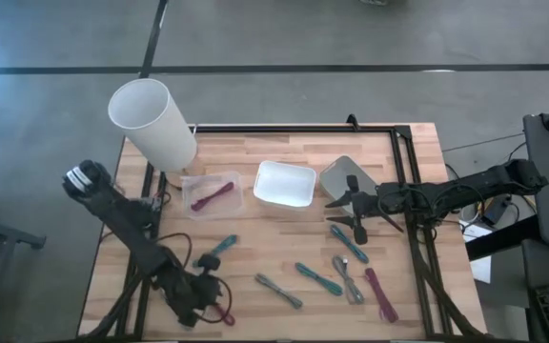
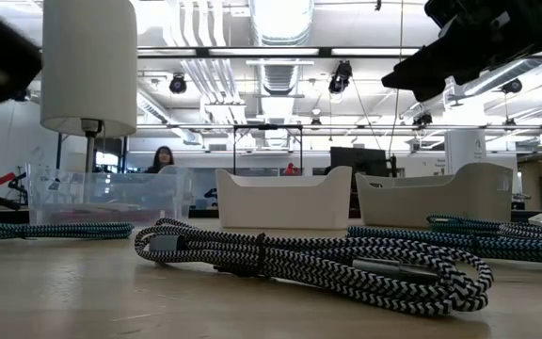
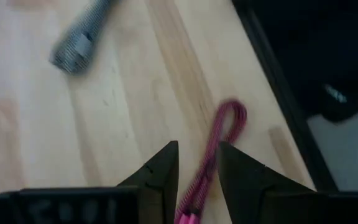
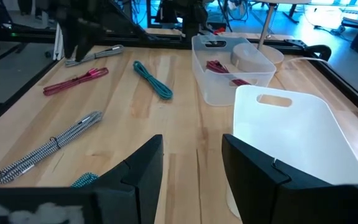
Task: Pick & Place USB Port
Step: Put the left pink patterned charger cable into the transparent bin
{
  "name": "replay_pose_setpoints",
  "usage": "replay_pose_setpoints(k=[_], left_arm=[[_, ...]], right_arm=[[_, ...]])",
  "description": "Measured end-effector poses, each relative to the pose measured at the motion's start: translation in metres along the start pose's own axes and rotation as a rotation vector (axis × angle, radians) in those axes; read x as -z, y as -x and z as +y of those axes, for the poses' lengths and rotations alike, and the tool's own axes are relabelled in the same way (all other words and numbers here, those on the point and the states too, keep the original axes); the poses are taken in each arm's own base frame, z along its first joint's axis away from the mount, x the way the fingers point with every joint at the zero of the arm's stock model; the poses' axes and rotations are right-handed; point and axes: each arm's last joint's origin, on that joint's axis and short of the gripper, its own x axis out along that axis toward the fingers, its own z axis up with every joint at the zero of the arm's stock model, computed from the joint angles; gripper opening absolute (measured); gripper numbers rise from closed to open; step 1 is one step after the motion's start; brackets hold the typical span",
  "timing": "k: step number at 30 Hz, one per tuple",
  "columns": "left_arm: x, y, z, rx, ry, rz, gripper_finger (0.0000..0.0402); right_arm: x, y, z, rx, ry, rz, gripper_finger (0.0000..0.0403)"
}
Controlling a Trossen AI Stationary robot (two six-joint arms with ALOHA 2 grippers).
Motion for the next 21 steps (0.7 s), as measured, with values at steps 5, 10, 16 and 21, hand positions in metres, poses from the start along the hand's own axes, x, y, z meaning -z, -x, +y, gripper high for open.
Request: replay_pose_setpoints(k=[5,10,16,21], left_arm=[[0.011,-0.016,0.000,0.018,-0.057,0.066,0.0108],[0.013,-0.026,-0.001,0.033,-0.087,0.076,0.0108],[0.016,-0.034,-0.003,0.057,-0.085,0.090,0.0108],[0.021,-0.040,-0.004,0.072,-0.088,0.126,0.0108]], right_arm=[[0.000,0.000,0.000,0.000,-0.014,0.000,0.0162],[0.000,0.000,0.000,0.000,-0.014,0.000,0.0162],[0.000,0.000,0.000,-0.001,-0.015,0.000,0.0162],[0.000,0.000,0.000,0.000,-0.015,0.000,0.0162]])
